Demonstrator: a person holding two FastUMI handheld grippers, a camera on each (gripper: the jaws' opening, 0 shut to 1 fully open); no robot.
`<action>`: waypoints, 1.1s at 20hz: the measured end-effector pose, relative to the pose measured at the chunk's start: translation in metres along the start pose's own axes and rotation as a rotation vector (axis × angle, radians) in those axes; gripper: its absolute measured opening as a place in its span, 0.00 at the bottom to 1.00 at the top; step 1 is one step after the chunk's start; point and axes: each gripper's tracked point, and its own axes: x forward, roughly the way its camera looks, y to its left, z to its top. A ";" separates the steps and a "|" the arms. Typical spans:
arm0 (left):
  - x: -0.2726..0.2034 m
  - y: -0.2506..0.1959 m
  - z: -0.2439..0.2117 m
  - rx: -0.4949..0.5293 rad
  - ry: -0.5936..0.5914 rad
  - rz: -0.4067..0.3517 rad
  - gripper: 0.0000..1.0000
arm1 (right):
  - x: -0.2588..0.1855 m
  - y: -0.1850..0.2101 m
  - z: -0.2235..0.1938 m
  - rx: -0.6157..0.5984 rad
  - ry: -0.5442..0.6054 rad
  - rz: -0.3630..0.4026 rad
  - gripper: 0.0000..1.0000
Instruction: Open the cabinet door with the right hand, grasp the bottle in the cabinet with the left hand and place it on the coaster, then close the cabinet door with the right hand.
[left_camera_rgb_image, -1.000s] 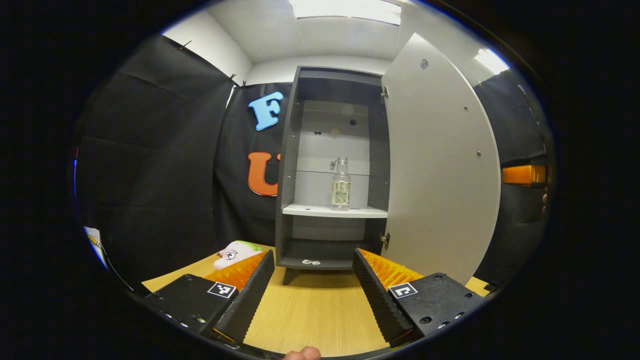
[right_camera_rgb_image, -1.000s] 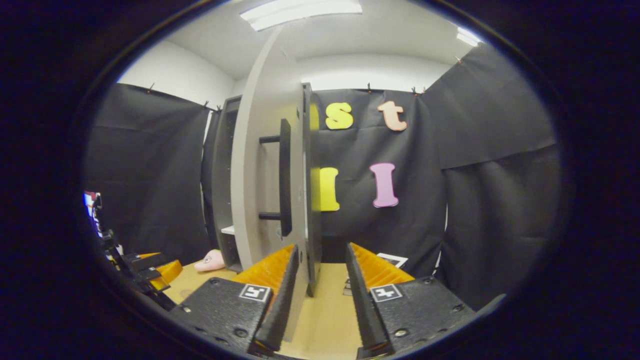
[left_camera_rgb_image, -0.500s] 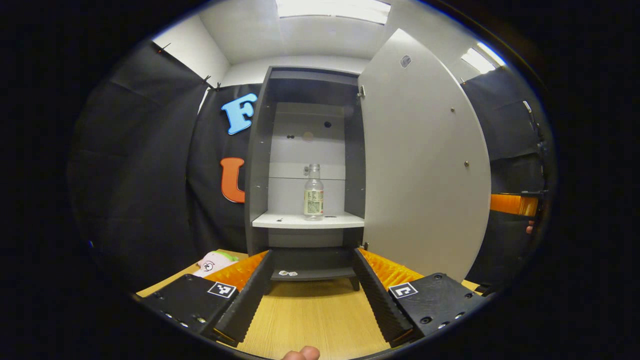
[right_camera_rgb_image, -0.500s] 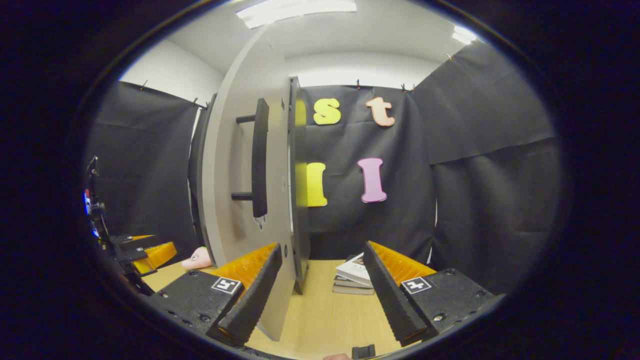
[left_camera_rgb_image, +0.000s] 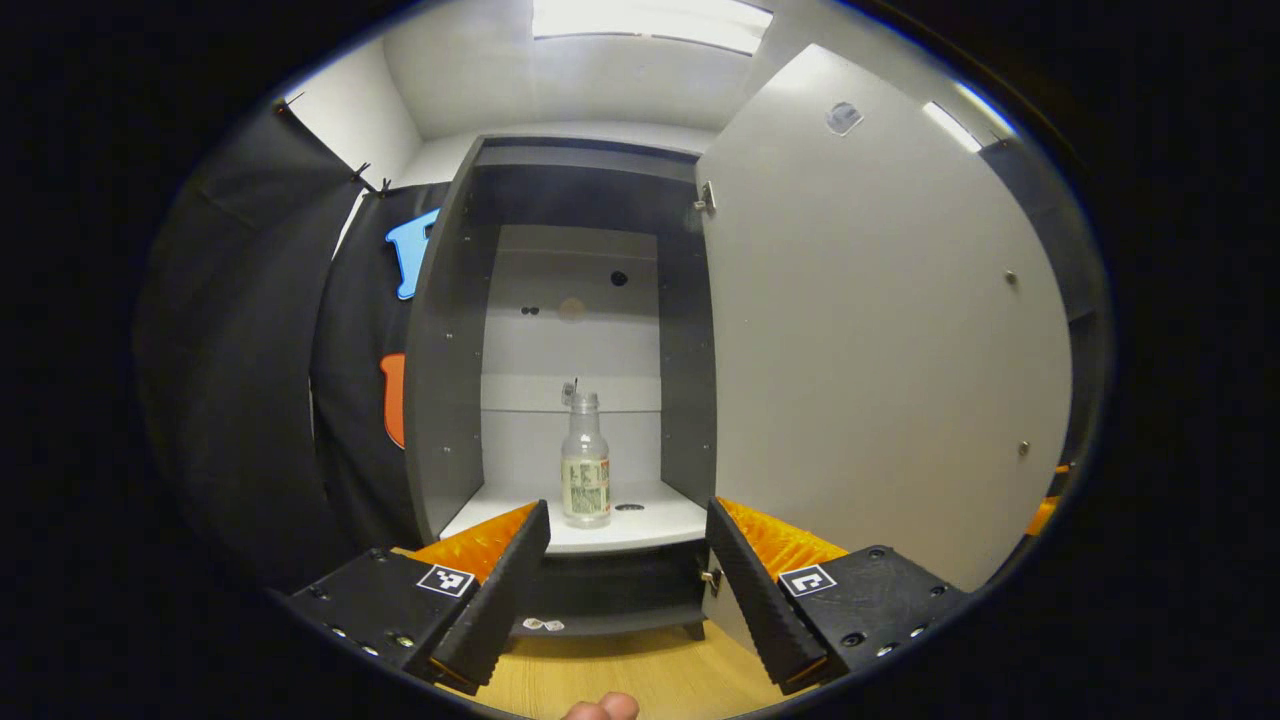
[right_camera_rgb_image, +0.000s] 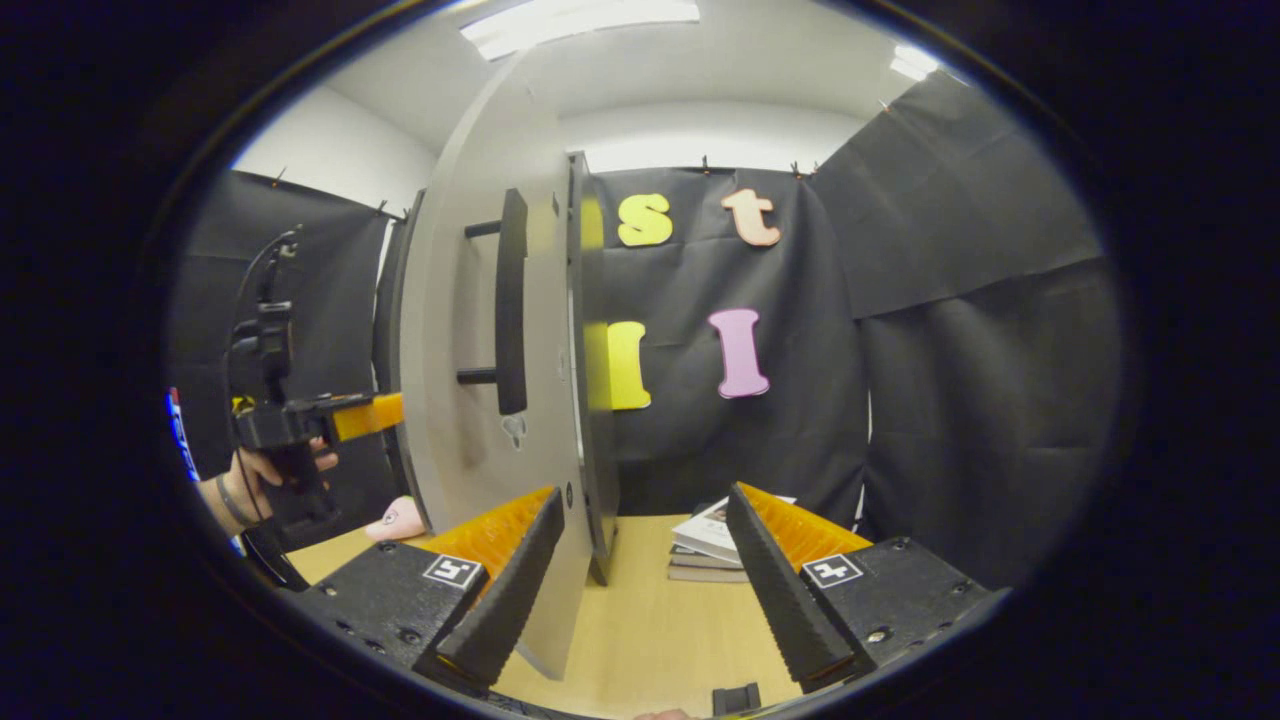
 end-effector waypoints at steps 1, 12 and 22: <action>0.018 0.003 0.006 -0.010 -0.005 -0.006 0.95 | -0.001 -0.002 -0.001 0.009 0.006 -0.012 1.00; 0.183 0.060 0.007 -0.022 0.018 0.070 0.95 | -0.010 -0.025 -0.010 0.026 0.053 -0.127 1.00; 0.235 0.067 -0.020 0.026 0.131 0.072 0.95 | -0.015 -0.040 -0.015 0.086 0.075 -0.238 0.99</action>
